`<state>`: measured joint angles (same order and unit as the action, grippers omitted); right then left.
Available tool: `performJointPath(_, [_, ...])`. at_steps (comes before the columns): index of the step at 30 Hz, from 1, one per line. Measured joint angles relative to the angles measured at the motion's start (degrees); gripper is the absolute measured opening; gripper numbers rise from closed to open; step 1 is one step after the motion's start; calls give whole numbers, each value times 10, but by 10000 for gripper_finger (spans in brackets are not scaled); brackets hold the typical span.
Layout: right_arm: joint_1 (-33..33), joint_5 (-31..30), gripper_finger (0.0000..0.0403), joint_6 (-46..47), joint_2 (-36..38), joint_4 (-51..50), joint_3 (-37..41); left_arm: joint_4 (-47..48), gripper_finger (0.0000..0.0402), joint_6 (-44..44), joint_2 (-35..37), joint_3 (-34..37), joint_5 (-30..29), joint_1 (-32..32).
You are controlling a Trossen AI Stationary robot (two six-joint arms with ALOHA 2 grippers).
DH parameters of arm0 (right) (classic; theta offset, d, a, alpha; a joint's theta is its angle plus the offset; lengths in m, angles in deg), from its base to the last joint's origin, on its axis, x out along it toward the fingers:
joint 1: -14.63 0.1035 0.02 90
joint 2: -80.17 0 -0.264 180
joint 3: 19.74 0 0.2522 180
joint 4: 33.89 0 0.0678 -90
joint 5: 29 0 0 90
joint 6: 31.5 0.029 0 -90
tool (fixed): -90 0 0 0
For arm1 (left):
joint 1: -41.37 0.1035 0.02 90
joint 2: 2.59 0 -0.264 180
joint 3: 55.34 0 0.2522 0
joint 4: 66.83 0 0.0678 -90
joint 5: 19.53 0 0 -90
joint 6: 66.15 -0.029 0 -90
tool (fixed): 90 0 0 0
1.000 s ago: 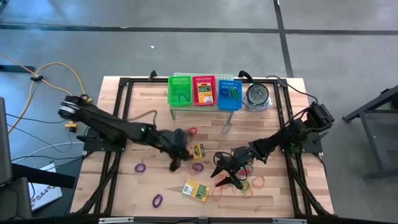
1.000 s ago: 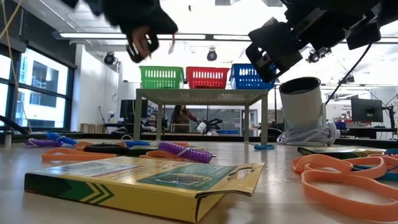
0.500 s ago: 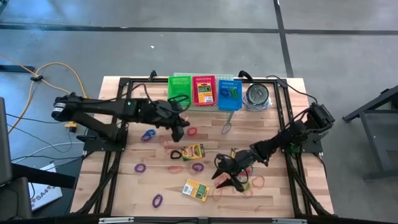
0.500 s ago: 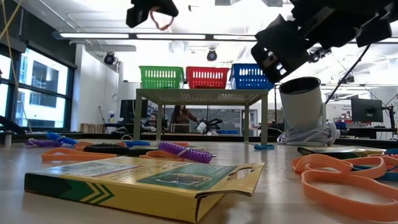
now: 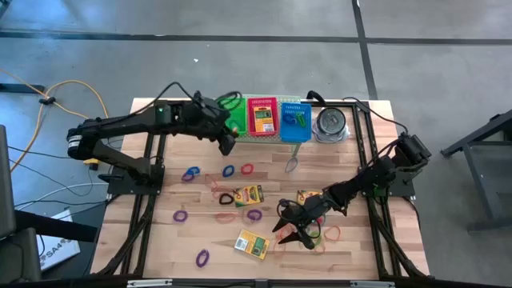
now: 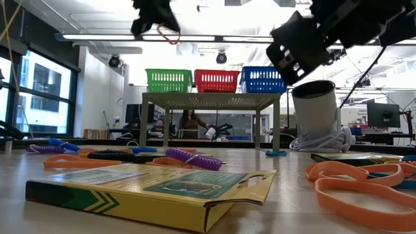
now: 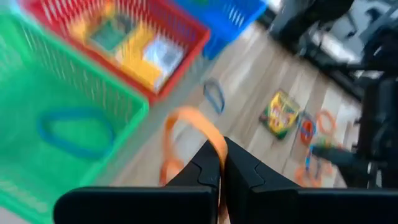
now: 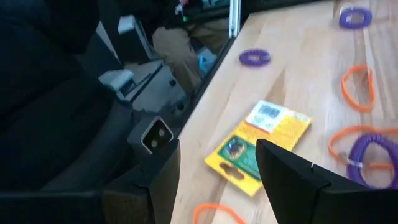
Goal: Pick & Place Office Desk Supplies
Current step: Put the orange rubber band into the green bin on the shelf
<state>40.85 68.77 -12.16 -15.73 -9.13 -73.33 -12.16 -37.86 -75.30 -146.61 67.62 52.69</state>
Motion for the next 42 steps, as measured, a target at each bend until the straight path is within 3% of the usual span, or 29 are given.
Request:
performJointPath(8, [-9, -27, 199, -12, 0, 37, 0, 151, 0, -14, -63, -129, -11, 54])
performJointPath(14, [-7, -48, 199, 15, -17, 42, 0, 209, 0, -20, -132, -168, -41, 115])
performJointPath(23, [-7, -19, 199, 32, -41, 76, 1, 190, 0, -37, -204, -181, -17, 174])
performJointPath(37, [-7, 0, 199, 6, -40, 98, 0, 184, 2, -44, -254, -181, 1, 182])
performJointPath(42, [-7, -1, 199, -1, -40, 102, 0, 191, 34, -60, -249, -181, 10, 174])
